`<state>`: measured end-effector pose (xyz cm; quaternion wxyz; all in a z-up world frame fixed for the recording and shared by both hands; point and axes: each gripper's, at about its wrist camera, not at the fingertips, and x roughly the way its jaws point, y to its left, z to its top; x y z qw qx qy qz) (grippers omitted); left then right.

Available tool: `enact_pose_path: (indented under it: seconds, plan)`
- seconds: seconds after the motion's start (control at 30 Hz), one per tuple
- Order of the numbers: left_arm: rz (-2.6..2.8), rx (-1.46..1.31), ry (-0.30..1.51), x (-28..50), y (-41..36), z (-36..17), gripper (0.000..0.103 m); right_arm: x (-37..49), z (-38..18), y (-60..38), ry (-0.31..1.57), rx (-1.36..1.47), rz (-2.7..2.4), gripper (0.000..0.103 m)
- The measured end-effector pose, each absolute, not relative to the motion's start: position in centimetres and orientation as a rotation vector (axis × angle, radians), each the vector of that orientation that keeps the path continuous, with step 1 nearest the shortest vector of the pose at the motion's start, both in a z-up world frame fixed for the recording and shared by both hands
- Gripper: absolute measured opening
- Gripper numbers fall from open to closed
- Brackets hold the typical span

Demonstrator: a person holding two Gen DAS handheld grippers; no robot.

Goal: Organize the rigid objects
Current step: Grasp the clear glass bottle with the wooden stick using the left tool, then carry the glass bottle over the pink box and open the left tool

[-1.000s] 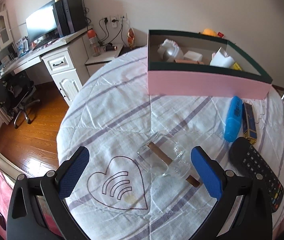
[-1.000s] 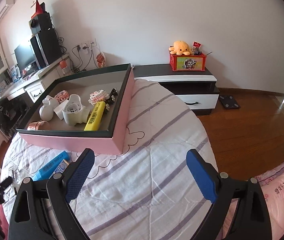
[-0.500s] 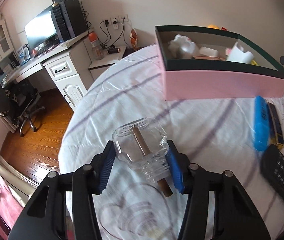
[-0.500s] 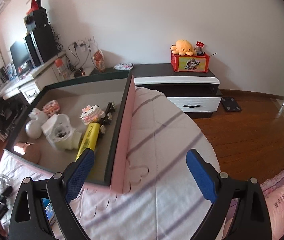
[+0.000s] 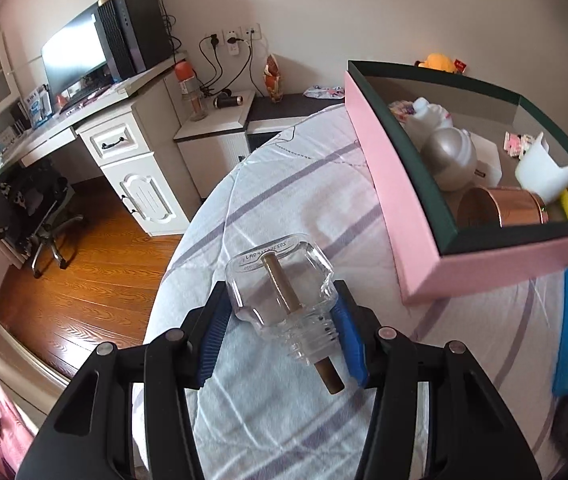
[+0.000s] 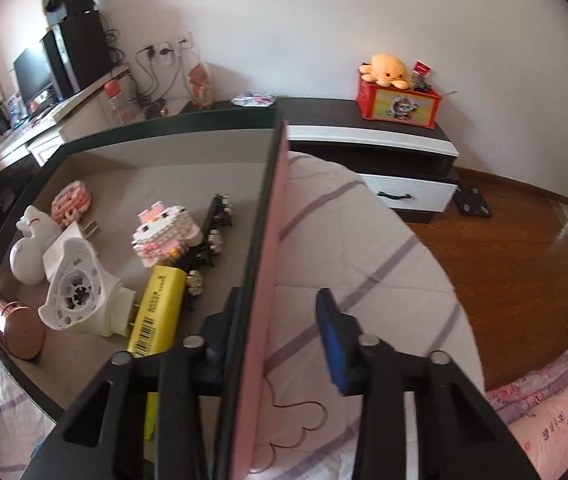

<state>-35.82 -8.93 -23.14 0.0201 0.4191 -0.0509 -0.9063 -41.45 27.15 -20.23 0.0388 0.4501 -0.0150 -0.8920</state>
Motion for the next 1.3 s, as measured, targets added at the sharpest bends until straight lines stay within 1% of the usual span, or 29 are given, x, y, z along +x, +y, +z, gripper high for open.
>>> enact_pose_path:
  seconds: [0.03, 0.07, 0.13, 0.17, 0.27, 0.37, 0.63, 0.73, 0.87, 1.07, 1.3]
  plan:
    - [-2.816, 1.301, -0.155, -36.0, -8.9, -23.1, 0.051, -41.4, -20.3, 26.9, -0.048, 1.376, -2.716, 0.019]
    - [-2.823, 1.303, -0.154, -36.2, -8.9, -23.0, 0.051, -41.4, -20.5, 26.5, -0.035, 1.374, -2.704, 0.013]
    - [-2.830, 1.293, -0.153, -36.3, -8.8, -22.7, 0.051, -41.2, -20.7, 25.6, 0.055, 1.380, -2.730, 0.011]
    - [-2.836, 1.285, -0.156, -36.2, -8.7, -22.4, 0.051, -41.1, -20.9, 25.4, 0.073, 1.381, -2.739, 0.011]
    - [-2.859, 1.257, -0.158, -36.1, -8.5, -21.5, 0.051, -40.9, -20.9, 25.6, 0.039, 1.375, -2.737, 0.011]
    - [-2.870, 1.222, -0.164, -36.2, -8.6, -20.2, 0.051, -40.8, -20.8, 25.8, 0.046, 1.377, -2.739, 0.011]
    - [-2.926, 1.087, -0.164, -36.8, -8.6, -15.2, 0.051, -41.4, -20.7, 25.4, 0.059, 1.386, -2.735, 0.011]
    - [-2.972, 1.063, -0.166, -37.4, -7.2, -13.6, 0.051, -41.5, -20.7, 25.3, 0.061, 1.388, -2.736, 0.011]
    - [-3.036, 1.058, -0.218, -38.3, -3.5, -12.4, 0.051, -41.6, -20.7, 25.1, 0.063, 1.400, -2.736, 0.011]
    - [-3.109, 1.138, -0.259, -40.2, 2.1, -12.9, 0.051, -41.4, -20.6, 25.2, 0.050, 1.405, -2.733, 0.011]
    - [-3.109, 1.239, -0.354, -41.1, 7.1, -15.3, 0.051, -41.0, -20.5, 25.1, 0.056, 1.414, -2.726, 0.011]
